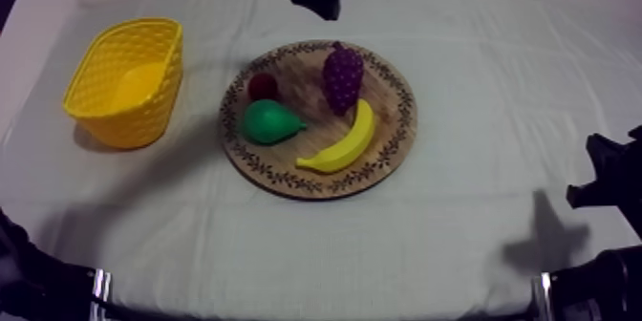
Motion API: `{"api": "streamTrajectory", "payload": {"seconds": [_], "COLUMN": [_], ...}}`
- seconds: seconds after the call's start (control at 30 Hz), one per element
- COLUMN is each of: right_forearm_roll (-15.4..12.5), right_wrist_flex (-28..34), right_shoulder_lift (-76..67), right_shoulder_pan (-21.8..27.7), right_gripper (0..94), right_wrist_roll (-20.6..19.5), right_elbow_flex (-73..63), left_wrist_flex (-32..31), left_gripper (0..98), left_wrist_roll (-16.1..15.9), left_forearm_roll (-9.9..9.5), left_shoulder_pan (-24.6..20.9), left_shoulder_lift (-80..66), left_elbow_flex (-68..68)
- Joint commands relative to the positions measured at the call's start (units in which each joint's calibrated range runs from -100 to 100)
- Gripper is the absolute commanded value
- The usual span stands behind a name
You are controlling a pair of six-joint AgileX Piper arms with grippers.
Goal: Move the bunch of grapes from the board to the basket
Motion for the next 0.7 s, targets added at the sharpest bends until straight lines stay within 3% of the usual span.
{"api": "streamTrajectory", "payload": {"seconds": [0.0, 0.17, 0.43, 0.53, 0.67], "right_forearm_roll": [0.0, 0.0, 0.0, 0.0, 0.0], "right_wrist_flex": [0.0, 0.0, 0.0, 0.0, 0.0], "right_shoulder_lift": [0.0, 0.0, 0.0, 0.0, 0.0], "right_shoulder_pan": [0.0, 0.0, 0.0, 0.0, 0.0], "right_gripper": [0.5, 0.5, 0.5, 0.5, 0.5], "right_wrist_roll": [0.0, 0.0, 0.0, 0.0, 0.0], "right_elbow_flex": [0.0, 0.0, 0.0, 0.0, 0.0], "left_wrist_flex": [3.1, 5.8, 5.5, 3.0, -0.7], "left_gripper": [0.0, 0.0, 0.9, 6.3, 24.4], "left_wrist_roll": [6.7, 9.2, 9.3, 8.1, 6.6], "left_forearm_roll": [0.27, 0.68, 0.9, 1.16, 1.9], "left_shoulder_pan": [0.0, 0.1, 0.2, 0.2, 0.2], "left_shoulder_lift": [0.1, 0.4, 0.6, 0.2, -0.4], "left_elbow_flex": [-0.4, -1.9, -1.9, -0.9, 1.4]}}
